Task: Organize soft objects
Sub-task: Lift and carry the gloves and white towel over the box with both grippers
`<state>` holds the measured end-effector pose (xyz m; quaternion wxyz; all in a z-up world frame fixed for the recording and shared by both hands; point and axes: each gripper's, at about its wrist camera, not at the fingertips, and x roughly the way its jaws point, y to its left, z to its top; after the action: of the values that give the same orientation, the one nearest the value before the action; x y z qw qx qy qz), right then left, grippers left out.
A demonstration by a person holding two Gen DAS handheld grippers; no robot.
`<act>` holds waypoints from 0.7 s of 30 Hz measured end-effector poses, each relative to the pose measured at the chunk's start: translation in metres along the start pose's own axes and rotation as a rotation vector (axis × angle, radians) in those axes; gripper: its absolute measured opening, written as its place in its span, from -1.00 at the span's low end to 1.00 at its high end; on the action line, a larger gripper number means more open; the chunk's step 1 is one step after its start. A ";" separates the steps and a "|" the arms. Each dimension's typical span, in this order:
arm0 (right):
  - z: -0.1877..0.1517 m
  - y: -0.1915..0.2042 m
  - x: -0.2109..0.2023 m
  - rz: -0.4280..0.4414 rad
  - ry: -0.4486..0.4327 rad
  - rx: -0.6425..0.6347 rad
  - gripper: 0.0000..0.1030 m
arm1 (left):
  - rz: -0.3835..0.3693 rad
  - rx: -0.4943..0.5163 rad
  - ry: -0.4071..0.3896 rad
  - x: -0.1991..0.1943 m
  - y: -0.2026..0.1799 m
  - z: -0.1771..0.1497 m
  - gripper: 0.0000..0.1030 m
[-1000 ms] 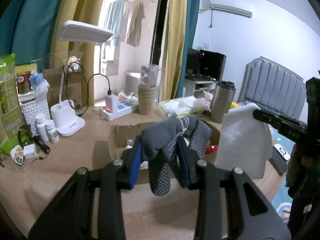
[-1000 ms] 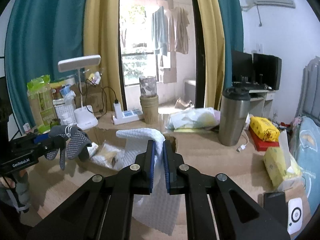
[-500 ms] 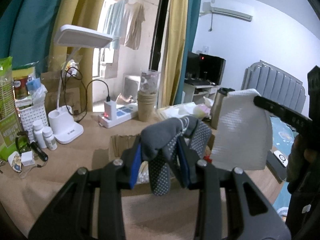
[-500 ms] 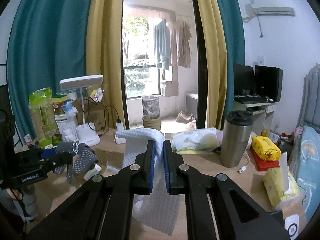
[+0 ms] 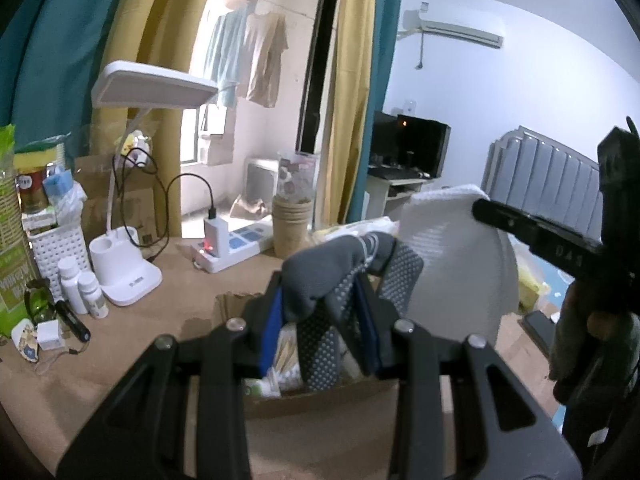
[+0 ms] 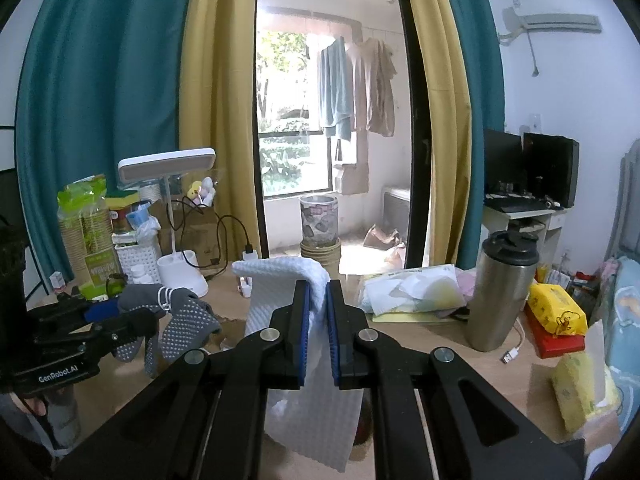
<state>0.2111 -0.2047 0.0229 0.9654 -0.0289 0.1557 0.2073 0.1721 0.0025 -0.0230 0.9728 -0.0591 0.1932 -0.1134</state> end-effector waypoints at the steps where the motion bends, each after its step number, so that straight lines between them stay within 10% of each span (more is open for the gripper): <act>1: 0.000 0.000 0.001 -0.001 -0.003 -0.002 -0.81 | 0.003 -0.003 -0.007 0.001 0.001 0.001 -0.31; 21: -0.037 -0.006 0.069 -0.032 0.110 0.029 -0.81 | 0.044 -0.030 0.080 0.060 0.011 -0.011 -0.30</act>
<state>0.2630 -0.1878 -0.0341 0.9589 -0.0286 0.2109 0.1876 0.2241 -0.0023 -0.0568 0.9655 -0.0651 0.2350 -0.0915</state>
